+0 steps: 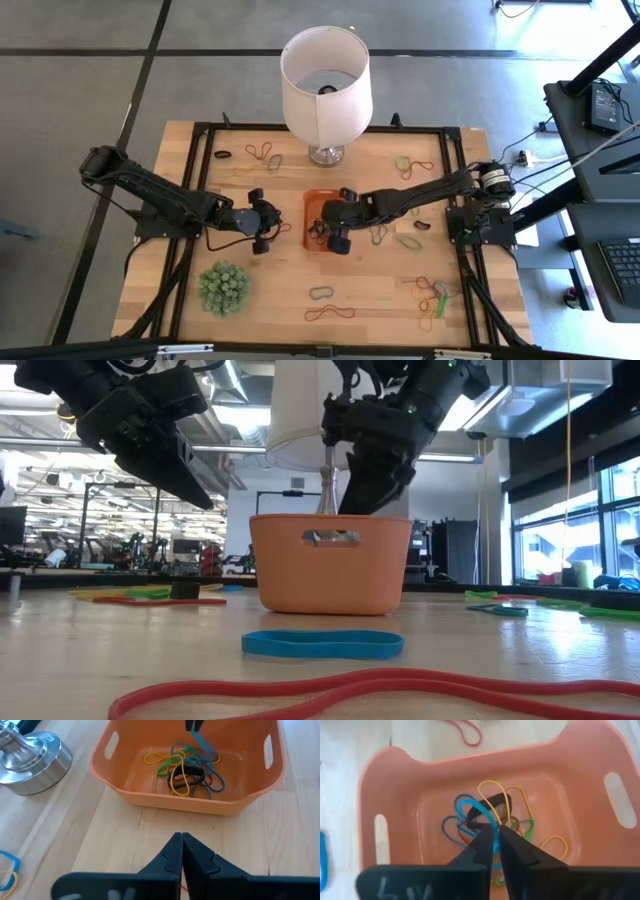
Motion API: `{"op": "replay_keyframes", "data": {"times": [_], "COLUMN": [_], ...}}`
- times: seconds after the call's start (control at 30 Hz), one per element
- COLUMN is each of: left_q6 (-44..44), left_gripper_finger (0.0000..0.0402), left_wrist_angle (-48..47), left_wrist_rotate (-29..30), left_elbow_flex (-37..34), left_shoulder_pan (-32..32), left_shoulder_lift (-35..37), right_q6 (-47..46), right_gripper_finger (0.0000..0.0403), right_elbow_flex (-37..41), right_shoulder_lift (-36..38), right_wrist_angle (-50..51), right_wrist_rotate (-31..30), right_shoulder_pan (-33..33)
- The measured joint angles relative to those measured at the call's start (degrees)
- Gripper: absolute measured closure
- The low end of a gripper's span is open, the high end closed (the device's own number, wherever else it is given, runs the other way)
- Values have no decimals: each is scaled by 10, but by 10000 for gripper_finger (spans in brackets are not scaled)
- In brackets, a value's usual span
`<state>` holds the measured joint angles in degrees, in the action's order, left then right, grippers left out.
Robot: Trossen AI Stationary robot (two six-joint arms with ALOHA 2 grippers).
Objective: Pick and place rubber bands into bin
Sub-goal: Put the blue rubber band into the orange bin, then put the red rubber band into the orange bin
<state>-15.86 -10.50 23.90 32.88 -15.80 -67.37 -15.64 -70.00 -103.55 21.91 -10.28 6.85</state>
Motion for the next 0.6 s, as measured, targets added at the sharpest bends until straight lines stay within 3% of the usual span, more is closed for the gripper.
{"op": "replay_keyframes", "data": {"times": [0.33, 0.6], "left_q6": [-1, 0], "left_gripper_finger": [400, 399], "left_wrist_angle": [0, 0], "left_wrist_rotate": [0, 0], "left_elbow_flex": [0, 0], "left_shoulder_pan": [0, 0], "left_shoulder_lift": [0, 0], "right_q6": [-2, 13], "right_gripper_finger": [325, 344], "right_elbow_flex": [0, -7], "right_shoulder_lift": [0, 41], "right_wrist_angle": [1, 38], "right_wrist_rotate": [0, -13], "right_shoulder_pan": [0, 5]}}
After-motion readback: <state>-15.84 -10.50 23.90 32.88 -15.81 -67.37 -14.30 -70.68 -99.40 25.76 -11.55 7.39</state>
